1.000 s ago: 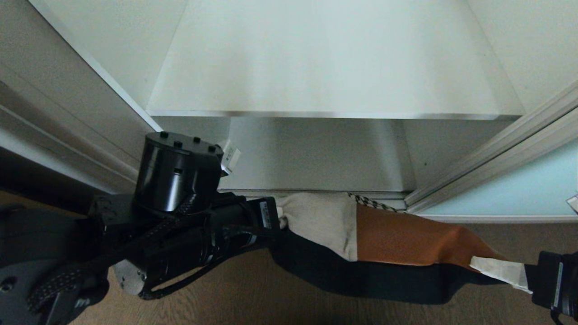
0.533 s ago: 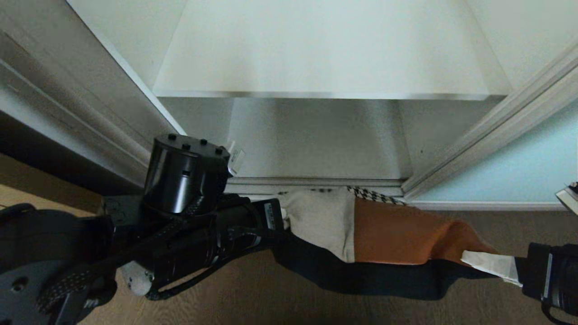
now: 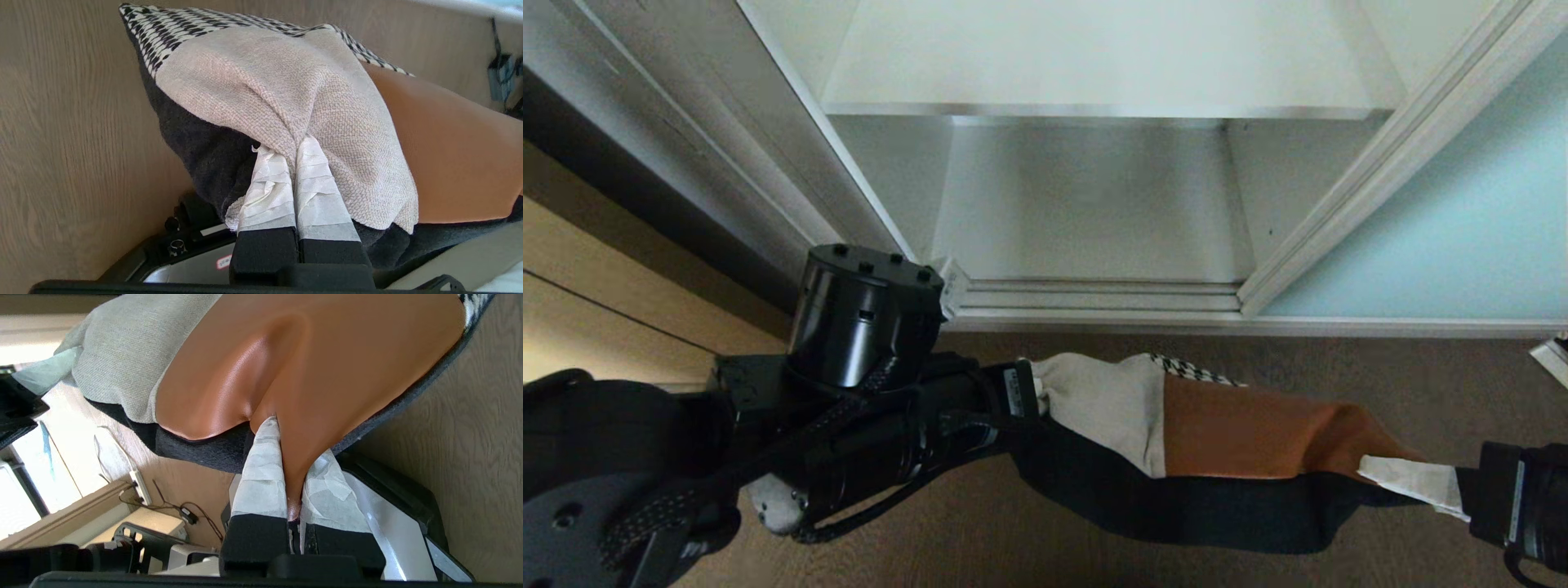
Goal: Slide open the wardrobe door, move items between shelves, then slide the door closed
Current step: Place the pillow on the higher shelf
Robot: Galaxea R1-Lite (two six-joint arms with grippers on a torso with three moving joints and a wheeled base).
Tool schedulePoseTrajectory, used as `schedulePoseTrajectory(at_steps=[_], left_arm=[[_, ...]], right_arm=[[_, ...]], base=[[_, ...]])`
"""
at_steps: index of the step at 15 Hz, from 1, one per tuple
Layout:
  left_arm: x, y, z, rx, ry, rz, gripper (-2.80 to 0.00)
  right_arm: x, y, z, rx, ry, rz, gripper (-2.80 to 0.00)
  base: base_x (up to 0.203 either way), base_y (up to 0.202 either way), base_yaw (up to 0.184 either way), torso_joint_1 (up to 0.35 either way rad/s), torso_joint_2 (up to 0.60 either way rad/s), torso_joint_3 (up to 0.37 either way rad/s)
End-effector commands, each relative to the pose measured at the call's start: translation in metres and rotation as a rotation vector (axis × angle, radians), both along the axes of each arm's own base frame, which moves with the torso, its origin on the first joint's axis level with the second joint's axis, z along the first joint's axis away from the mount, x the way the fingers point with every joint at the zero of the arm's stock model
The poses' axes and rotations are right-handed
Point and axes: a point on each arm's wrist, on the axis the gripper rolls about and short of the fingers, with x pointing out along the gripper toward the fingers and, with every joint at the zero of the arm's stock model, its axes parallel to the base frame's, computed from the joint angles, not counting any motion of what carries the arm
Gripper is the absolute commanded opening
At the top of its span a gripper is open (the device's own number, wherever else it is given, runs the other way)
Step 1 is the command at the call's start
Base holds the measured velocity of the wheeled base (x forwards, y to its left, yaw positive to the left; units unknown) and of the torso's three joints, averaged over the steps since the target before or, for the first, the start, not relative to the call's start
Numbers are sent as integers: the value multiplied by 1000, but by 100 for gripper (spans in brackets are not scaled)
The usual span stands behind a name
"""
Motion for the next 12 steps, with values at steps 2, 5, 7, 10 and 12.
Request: schedulePoseTrajectory(at_steps=[2, 5, 7, 10, 12], left_arm=[[2, -2, 1, 4, 0, 5, -280], [2, -1, 3, 2, -7, 8, -280], [1, -1, 2, 8, -6, 6, -280], [-1, 1, 4, 1, -14, 5, -280], [-2, 1, 5, -2, -19, 5, -280]], right_arm=[[-1, 0, 0, 6, 1, 1, -280], [1, 1, 0, 4, 1, 2, -280], [1, 1, 1, 4, 0, 3, -280], [0, 2, 1, 6, -1, 9, -280], [0, 2, 1, 7, 1, 10, -280]], base=[[0, 0, 0, 0, 0, 0], [0, 0, 0, 0, 0, 0], [0, 0, 0, 0, 0, 0], [0, 0, 0, 0, 0, 0], [0, 0, 0, 0, 0, 0]])
